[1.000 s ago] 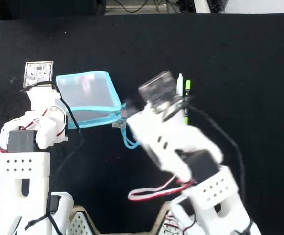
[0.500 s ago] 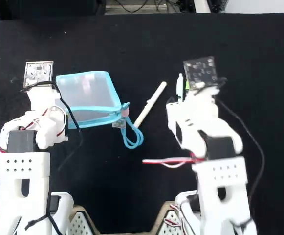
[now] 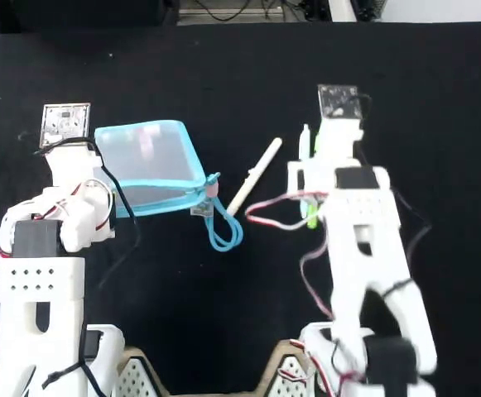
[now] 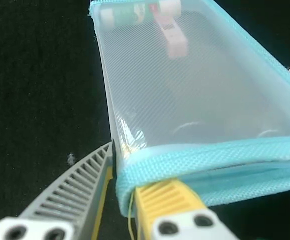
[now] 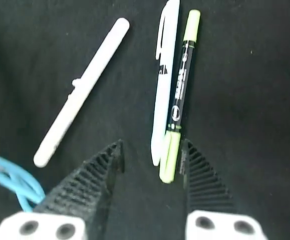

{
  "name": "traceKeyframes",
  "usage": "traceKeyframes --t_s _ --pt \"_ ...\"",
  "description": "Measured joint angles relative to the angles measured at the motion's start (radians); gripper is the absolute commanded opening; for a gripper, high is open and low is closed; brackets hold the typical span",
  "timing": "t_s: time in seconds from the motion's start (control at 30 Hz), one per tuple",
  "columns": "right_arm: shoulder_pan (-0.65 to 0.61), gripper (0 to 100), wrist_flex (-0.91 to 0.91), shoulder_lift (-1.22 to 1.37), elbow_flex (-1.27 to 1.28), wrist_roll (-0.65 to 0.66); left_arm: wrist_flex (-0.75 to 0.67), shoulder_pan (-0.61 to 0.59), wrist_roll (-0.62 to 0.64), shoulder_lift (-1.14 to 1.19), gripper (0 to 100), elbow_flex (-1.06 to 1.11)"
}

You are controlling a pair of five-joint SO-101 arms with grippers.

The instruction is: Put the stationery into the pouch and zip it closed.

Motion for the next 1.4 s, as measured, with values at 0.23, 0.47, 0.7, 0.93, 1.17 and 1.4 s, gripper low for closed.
traceKeyframes --t_s 0.23,0.47,0.7,0.93,1.17,1.4 --pt "-0.003 16.9 -0.003 0.269 -0.245 -0.038 0.000 0.000 0.000 0.000 3 0.000" --pt "-0.074 16.9 -0.003 0.582 -0.505 -0.216 0.000 0.000 0.000 0.000 3 0.000" --pt "-0.100 16.9 -0.003 0.825 -0.723 -0.298 0.000 0.000 0.002 0.000 3 0.000" --pt "-0.100 16.9 0.046 0.994 -0.919 -0.298 0.000 0.000 0.003 0.000 3 0.000" --pt "-0.100 16.7 0.147 1.149 -1.128 -0.298 0.000 0.000 0.003 0.000 3 0.000" --pt "-0.095 2.1 0.310 1.275 -1.352 -0.298 0.000 0.000 0.003 0.000 3 0.000"
